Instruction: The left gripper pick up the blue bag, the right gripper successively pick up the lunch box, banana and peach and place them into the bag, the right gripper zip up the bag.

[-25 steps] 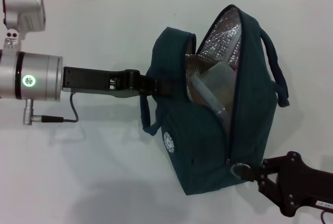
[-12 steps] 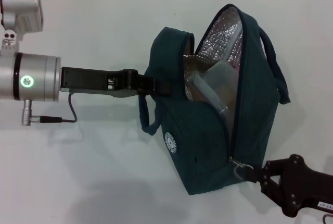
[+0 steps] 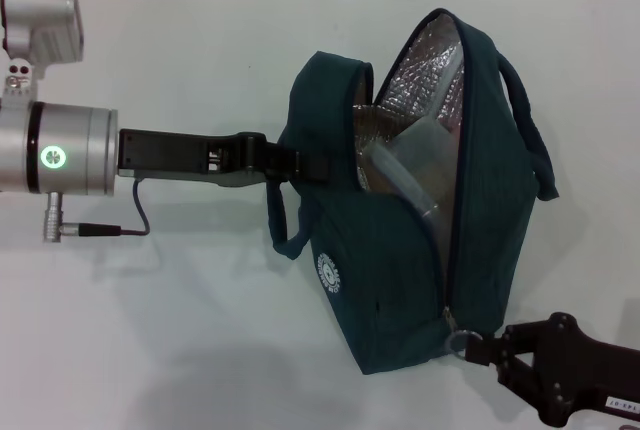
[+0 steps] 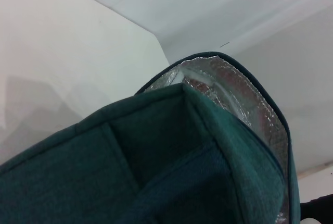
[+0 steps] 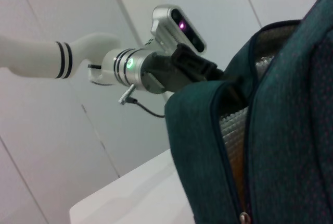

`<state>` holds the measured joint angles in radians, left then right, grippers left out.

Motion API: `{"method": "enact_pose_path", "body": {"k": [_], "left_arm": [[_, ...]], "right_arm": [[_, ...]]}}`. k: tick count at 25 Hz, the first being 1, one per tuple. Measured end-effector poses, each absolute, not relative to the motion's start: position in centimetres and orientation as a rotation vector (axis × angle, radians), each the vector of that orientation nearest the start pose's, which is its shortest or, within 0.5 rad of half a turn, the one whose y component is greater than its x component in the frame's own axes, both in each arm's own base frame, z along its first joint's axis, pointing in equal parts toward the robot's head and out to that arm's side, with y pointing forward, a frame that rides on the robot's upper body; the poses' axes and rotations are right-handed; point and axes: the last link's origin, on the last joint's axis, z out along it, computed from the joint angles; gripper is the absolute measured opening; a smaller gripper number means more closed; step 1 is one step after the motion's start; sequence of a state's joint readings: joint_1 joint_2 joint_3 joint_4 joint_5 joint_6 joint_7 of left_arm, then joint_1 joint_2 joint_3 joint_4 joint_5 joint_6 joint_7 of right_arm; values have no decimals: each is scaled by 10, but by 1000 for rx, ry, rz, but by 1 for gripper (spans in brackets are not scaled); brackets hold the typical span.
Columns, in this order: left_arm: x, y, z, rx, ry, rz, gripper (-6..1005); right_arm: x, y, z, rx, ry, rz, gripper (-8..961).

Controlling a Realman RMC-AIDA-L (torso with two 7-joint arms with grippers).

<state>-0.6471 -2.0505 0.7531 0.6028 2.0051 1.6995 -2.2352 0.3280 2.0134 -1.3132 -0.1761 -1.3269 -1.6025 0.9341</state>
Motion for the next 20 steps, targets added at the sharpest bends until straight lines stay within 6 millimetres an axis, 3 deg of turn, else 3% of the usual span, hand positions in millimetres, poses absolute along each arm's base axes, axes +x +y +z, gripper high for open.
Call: {"method": "enact_pose_path", "body": {"k": [12, 20], "left_arm": [[-220, 334, -7, -2691, -1769, -780, 33], [-221, 333, -6, -2719, -1669, -821, 33]], "right_arm": [[302, 212, -46, -2616, 718, 1137, 5], [287, 225, -45, -2618, 621, 1198, 5]]}}
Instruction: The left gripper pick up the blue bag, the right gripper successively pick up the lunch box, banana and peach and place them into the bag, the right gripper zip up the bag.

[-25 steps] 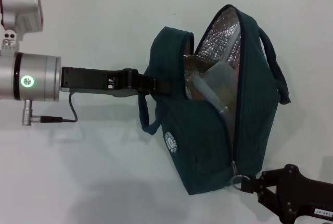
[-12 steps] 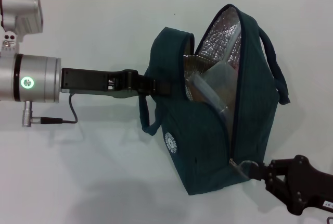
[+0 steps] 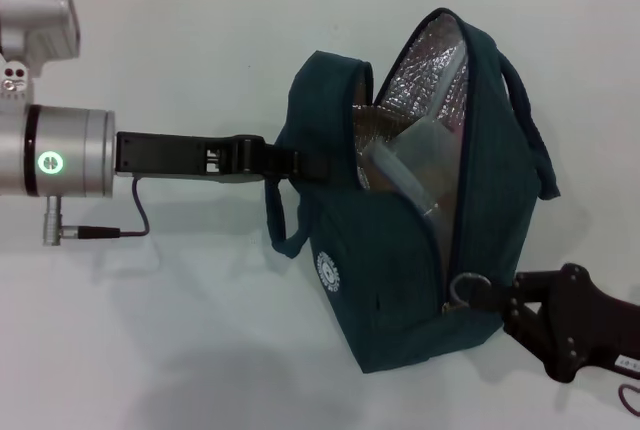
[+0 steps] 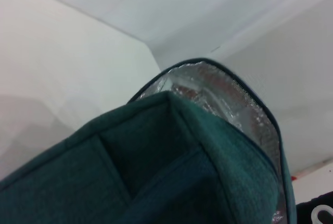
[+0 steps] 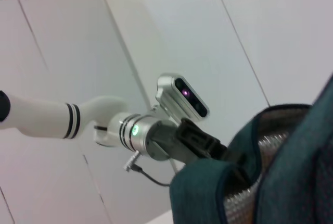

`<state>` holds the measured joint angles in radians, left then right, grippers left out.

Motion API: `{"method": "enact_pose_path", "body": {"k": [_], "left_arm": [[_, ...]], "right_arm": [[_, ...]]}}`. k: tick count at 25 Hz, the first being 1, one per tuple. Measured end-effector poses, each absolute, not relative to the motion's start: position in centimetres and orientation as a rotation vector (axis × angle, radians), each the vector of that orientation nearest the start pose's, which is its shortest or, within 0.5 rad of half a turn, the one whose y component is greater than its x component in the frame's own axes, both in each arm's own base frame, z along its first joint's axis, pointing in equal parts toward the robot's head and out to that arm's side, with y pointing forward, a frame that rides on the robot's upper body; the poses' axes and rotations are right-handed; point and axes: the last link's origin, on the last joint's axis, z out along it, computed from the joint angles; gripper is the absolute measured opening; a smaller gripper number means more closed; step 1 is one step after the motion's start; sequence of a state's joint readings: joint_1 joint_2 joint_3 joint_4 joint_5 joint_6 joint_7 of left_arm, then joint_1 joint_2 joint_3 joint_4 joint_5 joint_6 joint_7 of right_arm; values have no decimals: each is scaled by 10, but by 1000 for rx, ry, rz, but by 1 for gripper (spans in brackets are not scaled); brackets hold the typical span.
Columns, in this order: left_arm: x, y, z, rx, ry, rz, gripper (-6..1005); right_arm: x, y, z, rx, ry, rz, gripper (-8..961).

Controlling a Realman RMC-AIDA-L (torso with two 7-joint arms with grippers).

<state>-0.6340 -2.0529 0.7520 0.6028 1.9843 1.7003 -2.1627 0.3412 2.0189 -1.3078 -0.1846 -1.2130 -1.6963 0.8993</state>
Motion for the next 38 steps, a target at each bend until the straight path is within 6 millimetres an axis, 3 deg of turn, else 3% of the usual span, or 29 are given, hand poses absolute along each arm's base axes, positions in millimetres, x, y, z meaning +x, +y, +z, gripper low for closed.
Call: {"method": "enact_pose_path", "body": {"k": [7, 12, 23, 28, 34, 38], "left_arm": [[-229, 327, 3, -2693, -1512, -968, 35], [-236, 321, 8, -2667, -1358, -1074, 217], [-250, 304, 9, -2600, -1143, -1182, 435], [-252, 294, 4, -2621, -1081, -1224, 678], [-262, 271, 3, -2614, -951, -1306, 893], [-268, 258, -7, -2605, -900, -1317, 892]], "right_arm": [[283, 227, -44, -2615, 604, 1227, 5], [282, 227, -43, -2609, 588, 1241, 5], [271, 232, -27, -2501, 454, 1379, 6], [265, 241, -26, -2498, 433, 1387, 6], [257, 253, -20, -2428, 404, 1438, 6], [249, 263, -14, -2380, 396, 1489, 6]]}}
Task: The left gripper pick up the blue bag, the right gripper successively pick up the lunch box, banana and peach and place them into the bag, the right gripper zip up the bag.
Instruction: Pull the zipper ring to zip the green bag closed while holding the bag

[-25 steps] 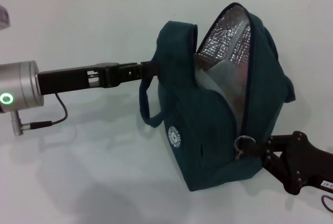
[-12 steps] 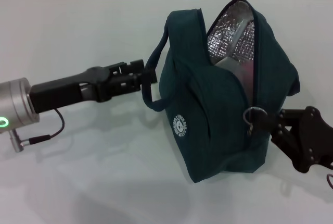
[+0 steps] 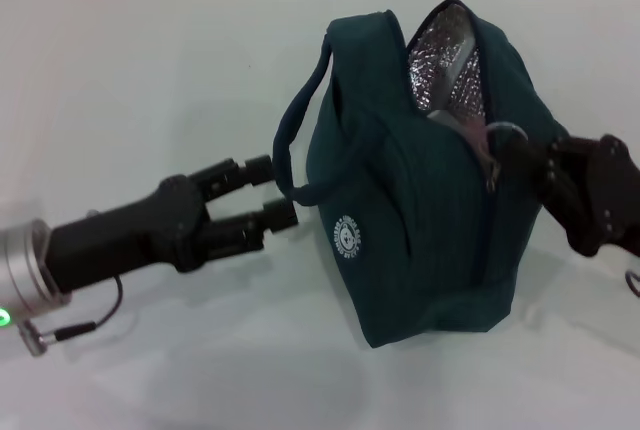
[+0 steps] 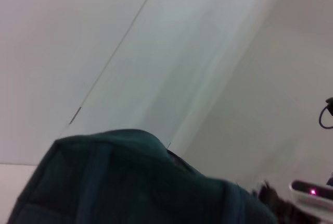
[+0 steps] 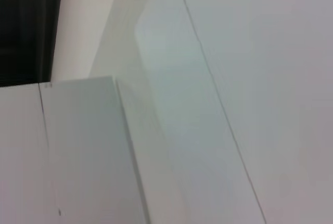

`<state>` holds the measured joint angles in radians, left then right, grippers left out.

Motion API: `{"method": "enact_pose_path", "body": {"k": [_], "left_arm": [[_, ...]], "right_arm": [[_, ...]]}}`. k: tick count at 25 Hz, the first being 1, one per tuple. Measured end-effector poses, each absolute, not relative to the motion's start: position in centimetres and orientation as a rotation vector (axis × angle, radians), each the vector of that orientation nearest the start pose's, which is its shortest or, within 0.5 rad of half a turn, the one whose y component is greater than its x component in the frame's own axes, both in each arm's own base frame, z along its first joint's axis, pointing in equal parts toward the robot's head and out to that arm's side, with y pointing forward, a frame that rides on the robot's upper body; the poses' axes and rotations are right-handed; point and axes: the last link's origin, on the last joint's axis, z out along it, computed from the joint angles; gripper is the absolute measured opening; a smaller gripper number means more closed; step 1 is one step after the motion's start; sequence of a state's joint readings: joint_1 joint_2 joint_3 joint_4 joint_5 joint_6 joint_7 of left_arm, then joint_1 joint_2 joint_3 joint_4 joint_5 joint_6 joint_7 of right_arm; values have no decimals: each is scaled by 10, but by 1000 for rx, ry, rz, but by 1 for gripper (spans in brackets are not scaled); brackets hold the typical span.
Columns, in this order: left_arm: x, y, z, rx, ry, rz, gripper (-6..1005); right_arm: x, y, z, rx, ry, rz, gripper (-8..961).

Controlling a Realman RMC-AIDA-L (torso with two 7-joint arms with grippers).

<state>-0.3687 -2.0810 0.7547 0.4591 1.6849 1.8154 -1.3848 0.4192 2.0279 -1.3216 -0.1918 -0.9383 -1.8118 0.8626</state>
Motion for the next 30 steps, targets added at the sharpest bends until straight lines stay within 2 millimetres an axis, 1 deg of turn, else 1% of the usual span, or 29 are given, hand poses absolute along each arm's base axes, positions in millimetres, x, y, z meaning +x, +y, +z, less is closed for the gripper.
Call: {"method": "enact_pose_path", "body": {"k": [4, 8, 16, 21, 26, 30], "left_arm": [[-272, 248, -18, -2614, -865, -1314, 891], [-271, 242, -26, -2631, -828, -1313, 891], [-271, 242, -31, -2610, -801, -1316, 889], [-270, 254, -31, -2486, -764, -1342, 888], [-266, 265, -34, -2478, -742, -1314, 887], [-263, 275, -37, -2458, -736, -1297, 887]], "right_arm": [[232, 279, -14, -2404, 367, 1531, 6], [218, 293, -16, -2435, 348, 1542, 6], [194, 315, -24, -2525, 312, 1506, 6], [180, 331, -28, -2548, 283, 1467, 6], [172, 339, -29, -2556, 263, 1449, 6], [170, 341, -29, -2558, 256, 1448, 6]]}}
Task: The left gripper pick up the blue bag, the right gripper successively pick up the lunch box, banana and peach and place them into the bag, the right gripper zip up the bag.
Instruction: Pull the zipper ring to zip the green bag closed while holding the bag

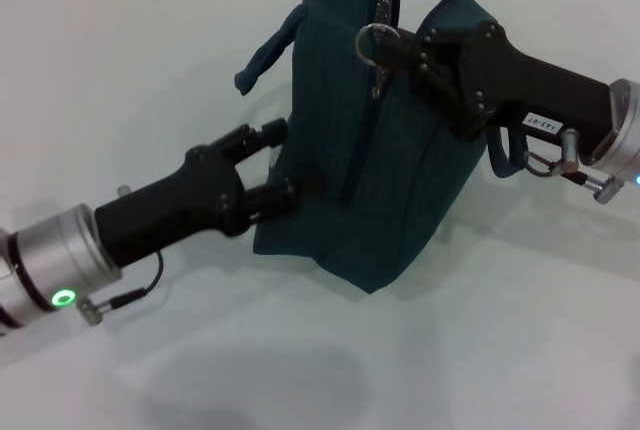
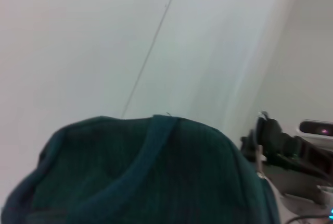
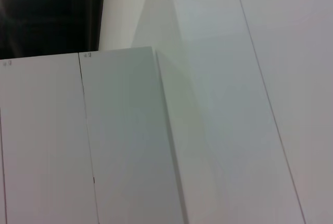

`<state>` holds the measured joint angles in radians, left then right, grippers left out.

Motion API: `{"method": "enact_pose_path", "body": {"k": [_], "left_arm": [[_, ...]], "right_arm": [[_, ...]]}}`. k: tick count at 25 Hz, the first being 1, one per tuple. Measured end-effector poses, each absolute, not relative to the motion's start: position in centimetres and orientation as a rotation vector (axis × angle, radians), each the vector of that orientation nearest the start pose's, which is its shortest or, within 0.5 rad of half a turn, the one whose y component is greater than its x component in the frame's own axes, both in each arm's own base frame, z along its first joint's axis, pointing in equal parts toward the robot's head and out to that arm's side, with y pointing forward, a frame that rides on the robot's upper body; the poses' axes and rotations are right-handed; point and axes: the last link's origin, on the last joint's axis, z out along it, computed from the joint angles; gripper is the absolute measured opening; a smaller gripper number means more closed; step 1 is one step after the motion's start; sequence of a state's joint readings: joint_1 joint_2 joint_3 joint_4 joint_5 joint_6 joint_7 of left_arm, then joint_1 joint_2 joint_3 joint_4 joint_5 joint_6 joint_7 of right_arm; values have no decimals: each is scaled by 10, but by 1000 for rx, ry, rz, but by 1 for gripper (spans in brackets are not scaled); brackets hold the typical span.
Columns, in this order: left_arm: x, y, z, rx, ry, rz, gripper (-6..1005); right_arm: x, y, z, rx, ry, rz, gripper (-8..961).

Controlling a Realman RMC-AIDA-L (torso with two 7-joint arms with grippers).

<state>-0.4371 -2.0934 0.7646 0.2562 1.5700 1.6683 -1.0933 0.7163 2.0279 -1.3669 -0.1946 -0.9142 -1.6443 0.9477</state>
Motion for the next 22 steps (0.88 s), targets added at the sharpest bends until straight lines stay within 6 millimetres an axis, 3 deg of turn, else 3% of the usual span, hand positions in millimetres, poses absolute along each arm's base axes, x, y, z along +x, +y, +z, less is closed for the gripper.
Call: {"method": "enact_pose_path", "body": {"k": [9, 15, 22], "left_arm": [[-258, 290, -37, -2429, -731, -1276, 888], [-258, 290, -38, -2429, -703, -1270, 753], [-257, 289, -38, -2431, -703, -1274, 443]], "right_arm": [[169, 342, -28, -2548, 253, 1453, 6], [170, 342, -28, -2548, 254, 1452, 6], [172, 341, -27, -2534, 267, 1456, 5]]}}
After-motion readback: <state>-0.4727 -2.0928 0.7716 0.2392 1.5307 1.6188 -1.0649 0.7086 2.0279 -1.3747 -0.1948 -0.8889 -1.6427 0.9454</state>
